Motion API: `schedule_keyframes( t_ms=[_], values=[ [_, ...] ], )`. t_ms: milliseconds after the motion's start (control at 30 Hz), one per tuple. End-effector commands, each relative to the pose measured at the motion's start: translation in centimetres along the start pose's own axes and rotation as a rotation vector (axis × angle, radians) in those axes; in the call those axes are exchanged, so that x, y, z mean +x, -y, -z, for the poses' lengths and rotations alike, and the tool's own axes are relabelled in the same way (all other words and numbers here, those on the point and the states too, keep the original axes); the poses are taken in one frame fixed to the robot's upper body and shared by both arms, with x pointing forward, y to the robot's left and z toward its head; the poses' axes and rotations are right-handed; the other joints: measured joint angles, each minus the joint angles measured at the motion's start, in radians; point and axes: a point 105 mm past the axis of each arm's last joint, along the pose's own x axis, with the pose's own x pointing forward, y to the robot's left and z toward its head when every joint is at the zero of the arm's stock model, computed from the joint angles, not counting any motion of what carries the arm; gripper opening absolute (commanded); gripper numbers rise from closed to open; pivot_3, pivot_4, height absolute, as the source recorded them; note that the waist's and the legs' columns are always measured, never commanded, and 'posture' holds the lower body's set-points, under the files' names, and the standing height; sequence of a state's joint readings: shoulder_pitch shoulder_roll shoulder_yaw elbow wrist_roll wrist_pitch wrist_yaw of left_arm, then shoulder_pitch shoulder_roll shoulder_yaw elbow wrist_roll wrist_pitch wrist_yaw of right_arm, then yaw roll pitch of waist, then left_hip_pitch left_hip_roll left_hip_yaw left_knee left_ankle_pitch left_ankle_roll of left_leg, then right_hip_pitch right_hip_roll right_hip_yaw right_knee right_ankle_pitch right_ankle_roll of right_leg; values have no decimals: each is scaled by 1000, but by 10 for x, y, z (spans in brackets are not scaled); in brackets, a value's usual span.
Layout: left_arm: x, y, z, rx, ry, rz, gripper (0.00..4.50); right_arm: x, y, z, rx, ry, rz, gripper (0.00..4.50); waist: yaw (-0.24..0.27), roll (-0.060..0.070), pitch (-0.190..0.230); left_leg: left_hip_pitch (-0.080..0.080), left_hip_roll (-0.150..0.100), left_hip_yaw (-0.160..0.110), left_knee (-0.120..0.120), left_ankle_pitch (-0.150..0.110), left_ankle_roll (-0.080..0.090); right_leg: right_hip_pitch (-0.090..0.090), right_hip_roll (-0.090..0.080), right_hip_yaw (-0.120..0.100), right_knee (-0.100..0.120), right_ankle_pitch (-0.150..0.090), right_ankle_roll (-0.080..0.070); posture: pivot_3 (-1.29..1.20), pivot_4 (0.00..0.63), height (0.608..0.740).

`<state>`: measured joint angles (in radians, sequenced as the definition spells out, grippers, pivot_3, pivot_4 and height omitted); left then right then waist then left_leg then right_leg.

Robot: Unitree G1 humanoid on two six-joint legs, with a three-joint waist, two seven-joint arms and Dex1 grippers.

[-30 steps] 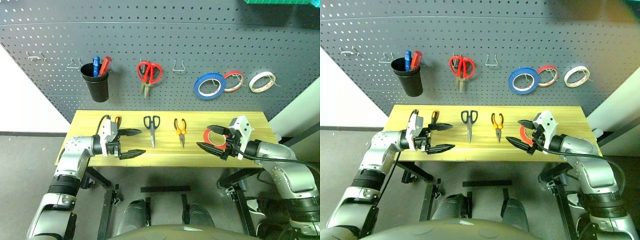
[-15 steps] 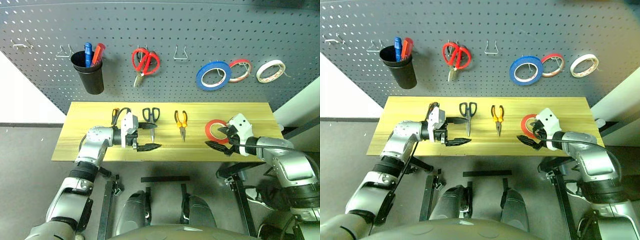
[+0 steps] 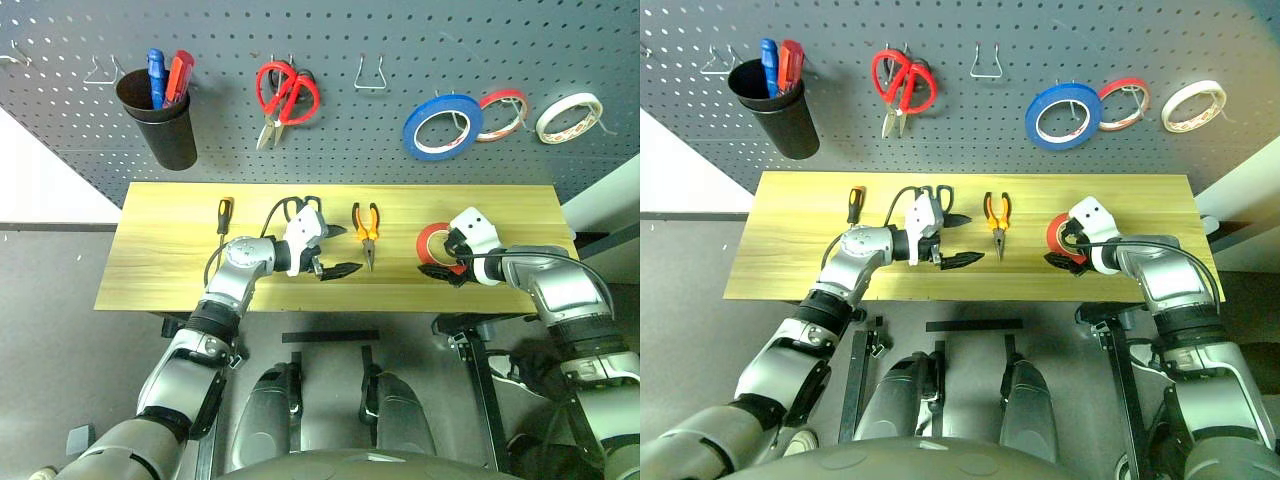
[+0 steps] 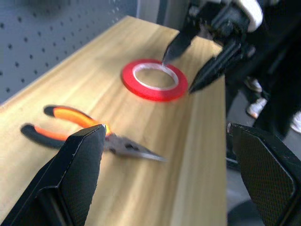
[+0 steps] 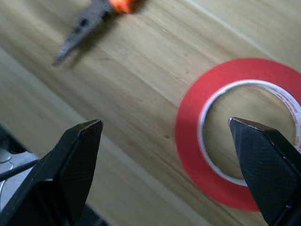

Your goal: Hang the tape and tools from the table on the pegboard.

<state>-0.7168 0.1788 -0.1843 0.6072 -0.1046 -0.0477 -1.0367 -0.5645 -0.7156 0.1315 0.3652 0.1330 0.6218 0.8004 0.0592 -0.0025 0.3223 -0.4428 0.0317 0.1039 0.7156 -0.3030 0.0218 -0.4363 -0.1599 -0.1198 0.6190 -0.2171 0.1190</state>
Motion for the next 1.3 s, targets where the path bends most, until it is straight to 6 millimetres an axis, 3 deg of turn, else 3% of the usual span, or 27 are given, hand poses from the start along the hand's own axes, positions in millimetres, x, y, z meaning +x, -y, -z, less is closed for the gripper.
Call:
schedule_keyframes(
  t_ms=[33,367,500,767,800,933,1100,1200,1300],
  values=[
    [8,3,-6,10,6,23,4372,3,4,0,-12,-11,2,4500,0,0,7,0,0,0,0,0,0,0,0,0,0,0,0,98,392,711],
    [13,6,-9,69,-8,49,4372,20,22,15,32,-128,57,4500,-12,1,26,0,0,1,0,1,-1,0,0,0,0,0,1,112,384,711],
    [10,5,-8,73,-17,49,4392,24,17,21,-23,-183,19,3588,-20,1,26,-1,0,1,0,1,-1,0,0,-1,0,0,1,116,379,711],
    [2,4,-8,90,-30,61,4392,31,4,18,-94,-202,-40,850,-20,1,26,0,0,1,0,1,-3,1,0,-1,0,0,1,128,370,711],
    [2,3,-8,91,-29,60,4392,31,5,17,-99,-200,-38,674,-20,1,26,0,1,1,0,1,-3,1,0,-1,0,0,1,128,370,711],
    [0,2,-10,94,-21,58,4392,30,5,16,-110,-199,-40,669,-21,1,26,0,0,1,0,2,-3,1,0,-2,0,0,1,125,361,711],
    [-4,6,-18,91,44,88,4392,19,4,7,-118,-127,-53,669,-18,1,26,0,1,1,-1,2,-3,1,1,-2,0,0,1,116,334,711],
    [-20,4,-28,95,135,99,4392,-16,-17,-20,-107,88,-130,669,-12,2,25,-2,0,1,-1,2,-3,0,0,-3,0,-1,1,100,300,711],
    [-38,7,-35,78,219,134,4392,-56,-41,-31,-115,226,-154,669,-7,3,24,-3,0,0,-2,2,-4,-1,0,-4,-1,-1,2,78,272,711]
  ],
)
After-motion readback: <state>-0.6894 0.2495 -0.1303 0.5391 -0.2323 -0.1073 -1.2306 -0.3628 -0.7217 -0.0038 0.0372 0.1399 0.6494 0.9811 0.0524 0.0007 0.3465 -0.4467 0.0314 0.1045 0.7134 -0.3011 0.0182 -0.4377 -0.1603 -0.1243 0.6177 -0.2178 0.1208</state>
